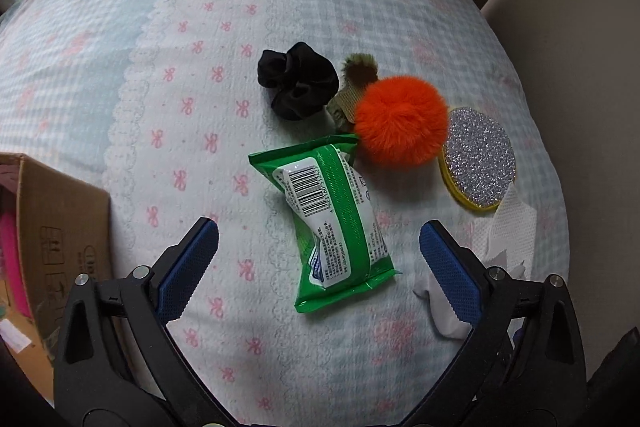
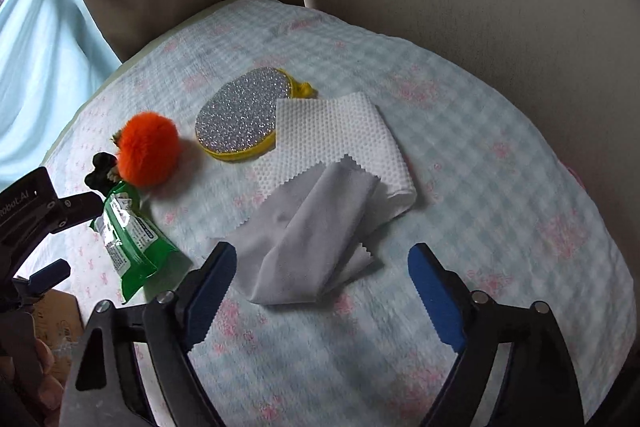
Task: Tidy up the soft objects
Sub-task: 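Grasp the green wipe pack with the left gripper while the right gripper grasps the grey cloth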
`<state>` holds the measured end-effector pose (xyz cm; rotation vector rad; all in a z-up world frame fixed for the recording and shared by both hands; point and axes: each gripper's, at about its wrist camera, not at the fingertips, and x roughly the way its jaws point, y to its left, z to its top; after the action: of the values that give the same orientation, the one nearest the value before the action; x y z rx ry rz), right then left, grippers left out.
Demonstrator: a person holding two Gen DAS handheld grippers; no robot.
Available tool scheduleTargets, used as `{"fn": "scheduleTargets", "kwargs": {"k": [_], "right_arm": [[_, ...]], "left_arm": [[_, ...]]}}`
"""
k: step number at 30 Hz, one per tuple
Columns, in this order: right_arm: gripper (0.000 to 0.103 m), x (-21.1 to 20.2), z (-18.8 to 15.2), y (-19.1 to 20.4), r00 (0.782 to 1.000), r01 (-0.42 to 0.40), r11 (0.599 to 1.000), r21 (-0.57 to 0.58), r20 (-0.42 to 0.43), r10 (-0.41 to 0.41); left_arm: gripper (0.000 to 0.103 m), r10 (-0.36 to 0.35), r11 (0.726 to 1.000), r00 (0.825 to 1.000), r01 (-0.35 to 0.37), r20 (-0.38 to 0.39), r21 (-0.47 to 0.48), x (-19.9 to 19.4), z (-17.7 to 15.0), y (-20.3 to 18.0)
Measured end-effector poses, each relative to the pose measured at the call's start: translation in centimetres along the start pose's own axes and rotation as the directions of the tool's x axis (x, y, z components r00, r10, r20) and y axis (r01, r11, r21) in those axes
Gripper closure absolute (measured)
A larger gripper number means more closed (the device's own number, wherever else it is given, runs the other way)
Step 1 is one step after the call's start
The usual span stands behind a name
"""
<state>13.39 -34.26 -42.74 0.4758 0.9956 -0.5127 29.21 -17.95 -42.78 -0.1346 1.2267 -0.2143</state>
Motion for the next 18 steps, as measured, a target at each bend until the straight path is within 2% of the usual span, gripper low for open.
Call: {"fn": "scheduleTargets", "kwargs": {"k": [2, 4, 6, 7, 10, 12, 14, 18], "right_arm": [[0.024, 1.1, -0.4, 0.3, 1.0, 0.014, 1.0, -0.001, 0.002, -0.014], [0.03, 2.0, -0.7, 0.6, 0.999, 0.032, 0.999, -0.006, 0.005, -0.032], [0.041, 3.0, -1.0, 0.8, 0.998, 0.055, 0.998, -0.011, -0.002, -0.055], [0.044, 3.3, -1.1, 0.8, 0.998, 0.062, 0.998, -0.01, -0.004, -0.062], [0.058, 3.5, -1.2, 0.7, 0.995, 0.095, 0.995, -0.019, 0.016, -0.094], [0.071, 3.5, -1.4, 0.8, 0.995, 0.102, 0.994, -0.028, 0.023, -0.102], [0.076, 3.3, -1.5, 0.8, 0.994, 0.106, 0.994, -0.039, 0.025, -0.105], [0.087, 2.9, -1.5, 0.9, 0.994, 0.104, 0.994, -0.045, 0.021, -0.103]], "left_arm": [[0.006, 0.002, 1.0, 1.0, -0.002, -0.012, 0.007, 1.4, -0.2, 0.0], [0.008, 0.004, 1.0, 1.0, -0.003, -0.021, 0.009, 2.6, -0.3, 0.0], [0.015, 0.01, 1.0, 1.0, -0.009, -0.03, 0.01, 3.6, -0.4, 0.0], [0.018, 0.006, 1.0, 0.999, -0.006, -0.036, 0.011, 4.0, -0.5, 0.0], [0.029, -0.009, 1.0, 1.0, 0.01, -0.029, 0.022, 4.3, -0.6, -0.4], [0.05, -0.02, 0.999, 1.0, 0.021, -0.023, 0.049, 4.2, -0.6, -1.1], [0.051, 0.004, 0.997, 1.0, -0.002, -0.019, 0.073, 4.2, -0.6, -1.9], [0.057, -0.006, 0.998, 1.0, 0.007, -0.019, 0.065, 4.1, -0.6, -1.9]]}}
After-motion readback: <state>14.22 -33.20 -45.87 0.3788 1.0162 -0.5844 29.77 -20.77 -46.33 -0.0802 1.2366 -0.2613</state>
